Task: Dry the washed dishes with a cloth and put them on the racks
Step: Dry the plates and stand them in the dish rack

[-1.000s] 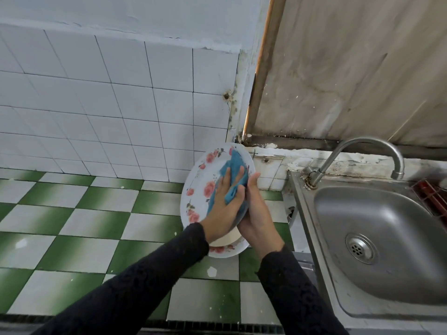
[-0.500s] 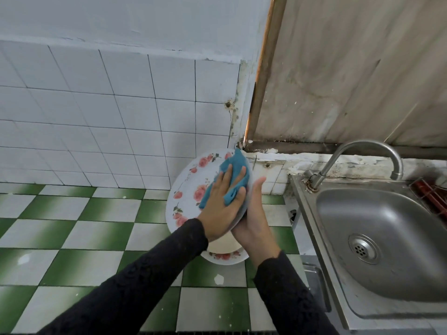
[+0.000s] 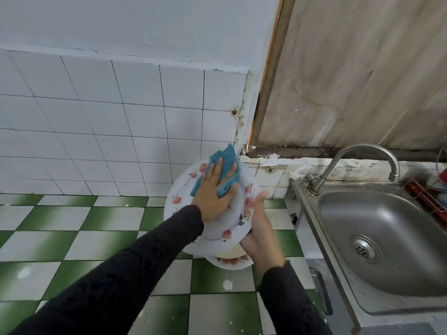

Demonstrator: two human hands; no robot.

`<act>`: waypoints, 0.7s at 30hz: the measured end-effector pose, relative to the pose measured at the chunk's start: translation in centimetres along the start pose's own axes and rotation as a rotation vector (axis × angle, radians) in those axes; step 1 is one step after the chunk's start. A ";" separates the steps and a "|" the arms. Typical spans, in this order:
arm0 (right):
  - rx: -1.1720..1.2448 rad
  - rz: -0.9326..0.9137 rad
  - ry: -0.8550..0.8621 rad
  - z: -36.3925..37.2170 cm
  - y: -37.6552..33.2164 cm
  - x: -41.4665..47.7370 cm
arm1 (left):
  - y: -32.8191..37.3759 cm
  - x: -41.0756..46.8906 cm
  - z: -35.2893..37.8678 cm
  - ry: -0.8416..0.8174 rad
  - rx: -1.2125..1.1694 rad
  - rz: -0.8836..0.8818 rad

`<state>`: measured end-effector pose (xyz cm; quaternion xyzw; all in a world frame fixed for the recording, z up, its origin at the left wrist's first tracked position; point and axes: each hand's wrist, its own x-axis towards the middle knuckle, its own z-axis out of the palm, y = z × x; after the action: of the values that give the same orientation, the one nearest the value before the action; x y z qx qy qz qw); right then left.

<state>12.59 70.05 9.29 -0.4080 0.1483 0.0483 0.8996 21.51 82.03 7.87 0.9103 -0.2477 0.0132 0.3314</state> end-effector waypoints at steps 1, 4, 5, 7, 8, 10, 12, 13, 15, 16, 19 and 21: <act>0.001 -0.006 -0.008 -0.1 -0.3 -0.5 | -1.2 0.1 -0.4 0.011 0.034 -0.020; -0.057 -0.082 0.007 -0.6 -1.5 -1.9 | -4.7 -1.6 -0.6 -0.005 0.095 -0.108; -0.037 -0.096 0.004 -0.9 -1.7 -2.1 | -5.6 -2.8 -0.2 -0.028 0.111 -0.120; 0.019 -0.102 -0.027 -0.9 -1.9 -2.2 | -6.2 -5.7 1.3 -0.084 0.052 -0.139; 0.019 -0.107 -0.030 -0.8 -1.7 -1.9 | -5.9 -7.0 2.1 -0.107 -0.015 -0.154; -0.001 -0.101 -0.017 -0.2 -0.8 -1.0 | -3.8 -8.8 3.4 -0.134 -0.120 -0.171; 0.035 -0.075 -0.019 0.2 0.2 0.0 | -0.9 -8.9 3.8 -0.127 -0.185 -0.135; 0.050 -0.054 -0.022 0.5 0.7 0.4 | 0.4 -8.3 3.7 -0.099 -0.208 -0.099; 0.052 -0.027 0.000 0.9 1.4 0.7 | 2.2 -6.4 2.9 -0.034 -0.158 -0.002; 0.064 -0.026 0.004 1.0 1.6 0.7 | 2.4 -5.2 2.4 0.000 -0.094 0.045; 0.121 -0.006 -0.028 0.6 1.8 0.6 | 0.8 -1.9 0.5 0.048 0.130 0.099; 0.140 -0.022 -0.023 0.3 1.1 0.5 | -1.1 -0.8 -0.4 0.058 0.214 0.054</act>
<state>12.89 71.01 8.51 -0.3450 0.1363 0.0326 0.9281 21.35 83.36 7.34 0.9327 -0.2595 0.0749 0.2388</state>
